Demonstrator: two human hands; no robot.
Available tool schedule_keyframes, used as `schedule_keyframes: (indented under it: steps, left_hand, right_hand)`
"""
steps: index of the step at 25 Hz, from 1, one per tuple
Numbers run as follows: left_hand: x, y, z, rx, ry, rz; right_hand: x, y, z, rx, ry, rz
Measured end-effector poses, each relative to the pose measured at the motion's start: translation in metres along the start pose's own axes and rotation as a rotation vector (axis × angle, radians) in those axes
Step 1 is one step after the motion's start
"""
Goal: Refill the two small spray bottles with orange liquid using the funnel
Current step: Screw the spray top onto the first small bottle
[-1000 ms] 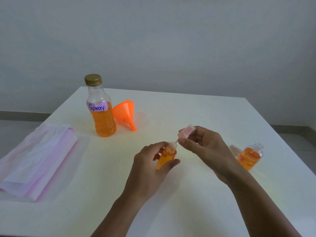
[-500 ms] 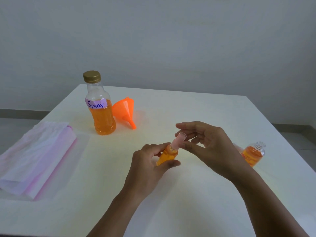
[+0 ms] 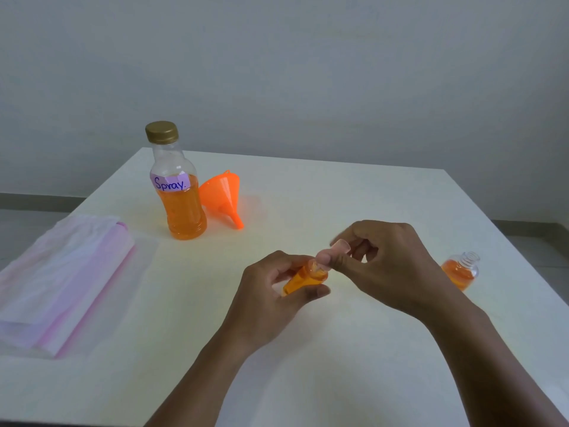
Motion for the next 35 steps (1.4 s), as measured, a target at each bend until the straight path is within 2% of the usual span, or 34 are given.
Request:
schedule_keyframes:
  steps: [4, 7, 9, 11, 15, 19, 23, 25, 29, 33, 35]
  left_hand:
    - [0.0, -0.001, -0.001, 0.009, 0.014, 0.001]
    - [-0.002, -0.003, 0.001, 0.013, 0.028, -0.007]
    - [-0.002, -0.003, 0.002, 0.018, 0.014, -0.003]
    - [-0.003, -0.003, 0.003, 0.023, 0.01, 0.0]
    - [-0.002, -0.004, 0.002, 0.029, 0.011, 0.004]
    - [-0.001, -0.005, 0.004, 0.037, -0.005, 0.004]
    - [0.0, -0.005, 0.003, 0.042, 0.018, -0.001]
    - [0.001, -0.005, 0.003, 0.046, 0.021, 0.004]
    - [0.001, -0.005, 0.003, 0.041, 0.013, 0.001]
    - [0.002, -0.007, 0.005, 0.038, 0.007, -0.002]
    - [0.004, -0.007, 0.006, 0.044, 0.006, 0.01]
  right_hand:
    - [-0.003, 0.005, 0.001, -0.072, -0.199, 0.035]
    - [-0.003, 0.005, 0.001, -0.12, -0.137, -0.044]
    - [0.0, 0.004, 0.0, -0.028, -0.135, -0.075]
    - [0.002, 0.003, -0.001, 0.042, -0.148, -0.03]
    - [0.003, 0.004, 0.0, -0.008, -0.205, 0.03]
    - [0.005, 0.003, -0.004, 0.123, -0.113, 0.006]
    - [0.006, 0.006, -0.004, 0.077, -0.219, 0.155]
    - [0.009, 0.007, -0.004, 0.071, -0.237, 0.109]
    - [0.013, 0.004, -0.014, 0.211, -0.137, 0.021]
    - [0.016, 0.007, -0.013, 0.167, -0.339, 0.173]
    - [0.022, 0.007, -0.015, 0.193, -0.441, 0.141]
Point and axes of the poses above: each hand's wrist, its own y-axis away from the middle knuckle, its own x-axis out of the palm, z = x × y, the point moved 3 cm from there along -y, towards the middle knuckle, and after that the axes turned 4 degrees about y, right-handed, at the moved point
